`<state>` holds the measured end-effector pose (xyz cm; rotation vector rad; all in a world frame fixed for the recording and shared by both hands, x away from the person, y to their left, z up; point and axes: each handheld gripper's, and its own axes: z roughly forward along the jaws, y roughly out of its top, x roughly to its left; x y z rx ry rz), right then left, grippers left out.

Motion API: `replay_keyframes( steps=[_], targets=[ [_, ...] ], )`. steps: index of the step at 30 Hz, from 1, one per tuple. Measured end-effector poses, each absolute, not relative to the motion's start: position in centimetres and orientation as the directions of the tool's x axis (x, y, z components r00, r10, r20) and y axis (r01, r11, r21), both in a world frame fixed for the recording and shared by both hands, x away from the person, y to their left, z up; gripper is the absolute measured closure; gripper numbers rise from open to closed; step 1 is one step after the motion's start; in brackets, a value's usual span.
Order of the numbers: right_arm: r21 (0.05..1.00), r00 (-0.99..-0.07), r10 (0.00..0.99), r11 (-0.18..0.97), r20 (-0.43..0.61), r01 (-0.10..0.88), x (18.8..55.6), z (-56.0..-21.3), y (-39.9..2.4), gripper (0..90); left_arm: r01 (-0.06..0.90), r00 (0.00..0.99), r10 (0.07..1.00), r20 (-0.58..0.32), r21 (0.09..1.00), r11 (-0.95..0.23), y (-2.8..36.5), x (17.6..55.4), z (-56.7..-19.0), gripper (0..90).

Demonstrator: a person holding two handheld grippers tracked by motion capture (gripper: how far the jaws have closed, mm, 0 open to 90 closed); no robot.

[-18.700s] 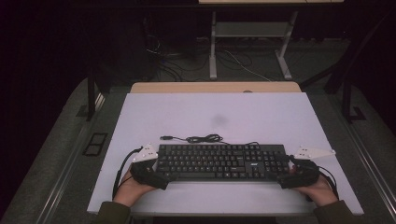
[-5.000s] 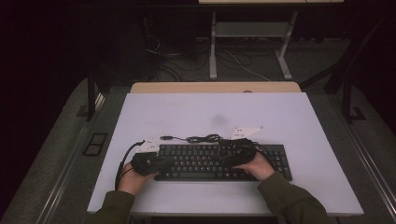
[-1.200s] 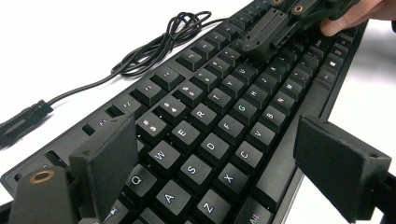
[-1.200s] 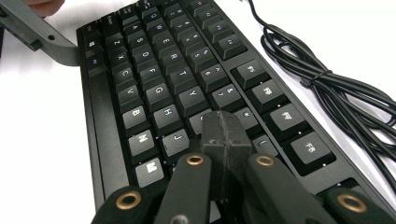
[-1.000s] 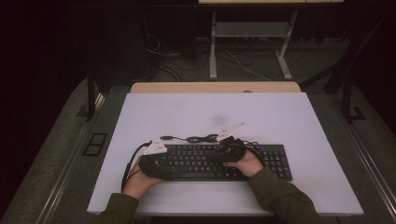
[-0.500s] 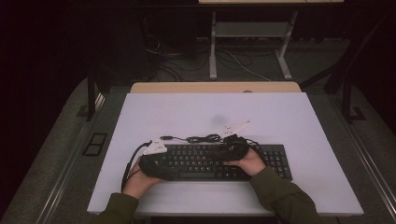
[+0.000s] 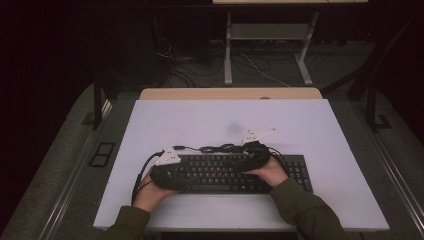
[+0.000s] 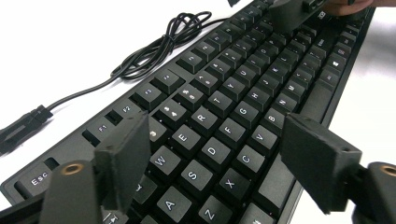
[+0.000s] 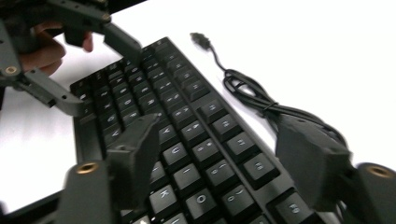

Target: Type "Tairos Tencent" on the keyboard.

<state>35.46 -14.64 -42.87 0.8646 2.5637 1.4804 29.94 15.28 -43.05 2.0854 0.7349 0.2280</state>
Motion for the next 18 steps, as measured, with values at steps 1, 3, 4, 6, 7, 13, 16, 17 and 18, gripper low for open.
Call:
replay_keyframes(
  steps=[1,3,4,6,7,13,16,17,18],
  targets=[
    [0.815,-0.837,0.500,0.377,0.220,0.439,35.48,-42.88,-14.70,27.1,0.415,0.808,0.579,-0.107,0.801,-0.432,15.28,29.96,-43.03,27.3],
    [0.819,-0.835,0.507,0.373,0.214,0.436,35.51,-42.90,-14.77,25.3,0.417,0.807,0.581,-0.107,0.799,-0.433,15.25,30.01,-42.99,30.0],
    [0.822,-0.833,0.511,0.368,0.212,0.435,35.51,-42.91,-14.80,24.4,0.420,0.805,0.583,-0.110,0.800,-0.429,15.21,30.03,-42.99,31.3],
    [0.825,-0.833,0.512,0.365,0.210,0.432,35.56,-42.93,-14.85,23.9,0.419,0.806,0.581,-0.110,0.799,-0.431,15.18,30.10,-42.98,34.0],
    [0.826,-0.833,0.513,0.364,0.208,0.431,35.60,-42.95,-14.86,23.2,0.419,0.807,0.580,-0.109,0.798,-0.432,15.15,30.14,-42.97,35.2],
    [0.826,-0.832,0.517,0.367,0.201,0.428,35.64,-43.09,-14.81,22.0,0.409,0.808,0.581,-0.100,0.804,-0.431,14.85,30.33,-42.74,45.8],
    [0.827,-0.831,0.519,0.366,0.200,0.427,35.65,-43.11,-14.78,21.9,0.405,0.807,0.583,-0.095,0.807,-0.430,14.82,30.56,-42.60,53.9],
    [0.827,-0.831,0.519,0.366,0.199,0.427,35.65,-43.13,-14.78,21.8,0.409,0.803,0.587,-0.100,0.809,-0.422,14.76,30.59,-42.60,56.6],
    [0.827,-0.831,0.519,0.367,0.198,0.426,35.66,-43.14,-14.77,21.7,0.408,0.803,0.587,-0.100,0.811,-0.420,14.74,30.66,-42.60,59.6]
  ],
)
